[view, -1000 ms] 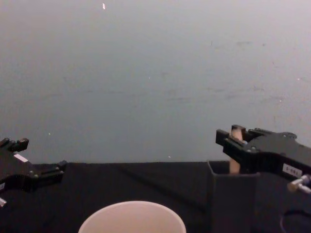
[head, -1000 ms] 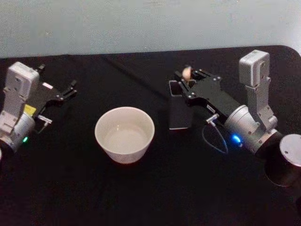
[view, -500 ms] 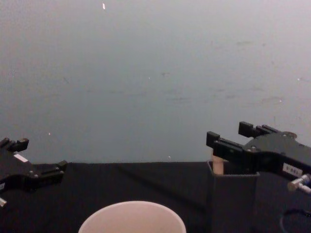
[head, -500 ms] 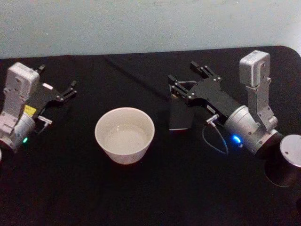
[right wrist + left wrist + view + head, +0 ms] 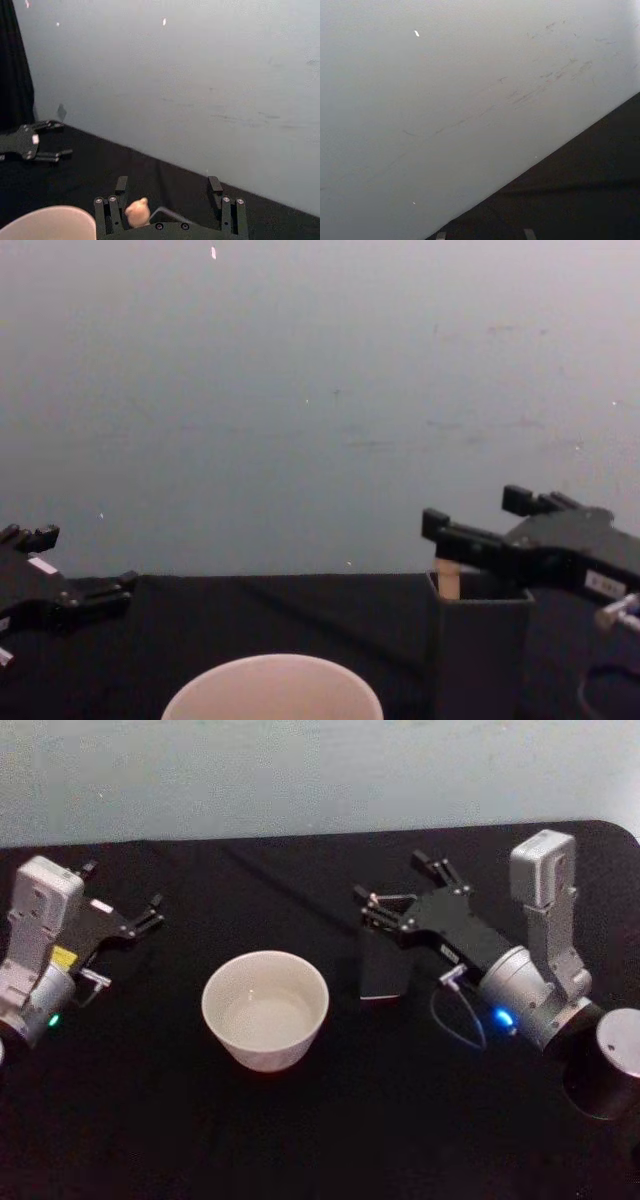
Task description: Pick up the stirring spoon with one hand, stir inside the cup, then place it back in its original position.
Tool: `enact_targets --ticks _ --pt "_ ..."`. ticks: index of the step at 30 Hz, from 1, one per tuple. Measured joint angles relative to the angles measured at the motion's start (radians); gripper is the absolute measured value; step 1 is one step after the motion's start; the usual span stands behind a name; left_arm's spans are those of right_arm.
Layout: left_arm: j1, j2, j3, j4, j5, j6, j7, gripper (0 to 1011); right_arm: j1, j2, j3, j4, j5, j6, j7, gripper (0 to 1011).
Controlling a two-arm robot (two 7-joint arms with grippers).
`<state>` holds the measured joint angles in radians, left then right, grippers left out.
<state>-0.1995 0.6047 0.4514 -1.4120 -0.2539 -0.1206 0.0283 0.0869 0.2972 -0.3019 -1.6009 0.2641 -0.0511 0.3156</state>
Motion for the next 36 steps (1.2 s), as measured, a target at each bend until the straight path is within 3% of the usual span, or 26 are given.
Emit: enact_targets --ticks 3,8,13,19,25,36 --pt "0.000 0.000 0.000 0.000 0.000 0.000 0.000 1001 0.000 -0.003 0.014 -0.004 0.007 -0.015 -0.003 1002" --pt "0.000 0.000 0.000 0.000 0.000 0.000 0.000 1001 -0.003 -0.015 0.067 -0.013 0.003 -0.057 -0.051 1002" --pt "0.000 0.000 0.000 0.000 0.000 0.000 0.000 1001 -0.007 -0.029 0.113 0.004 -0.051 -0.077 -0.127 1002" --pt "0.000 0.000 0.000 0.000 0.000 0.000 0.000 1001 -0.009 -0.043 0.145 0.055 -0.146 -0.037 -0.223 1002" --pt "0.000 0.000 0.000 0.000 0.000 0.000 0.000 1001 -0.007 -0.051 0.147 0.100 -0.181 0.009 -0.226 1002" --pt "0.000 0.000 0.000 0.000 0.000 0.000 0.000 1001 -0.006 -0.065 0.153 0.129 -0.195 0.048 -0.192 1002"
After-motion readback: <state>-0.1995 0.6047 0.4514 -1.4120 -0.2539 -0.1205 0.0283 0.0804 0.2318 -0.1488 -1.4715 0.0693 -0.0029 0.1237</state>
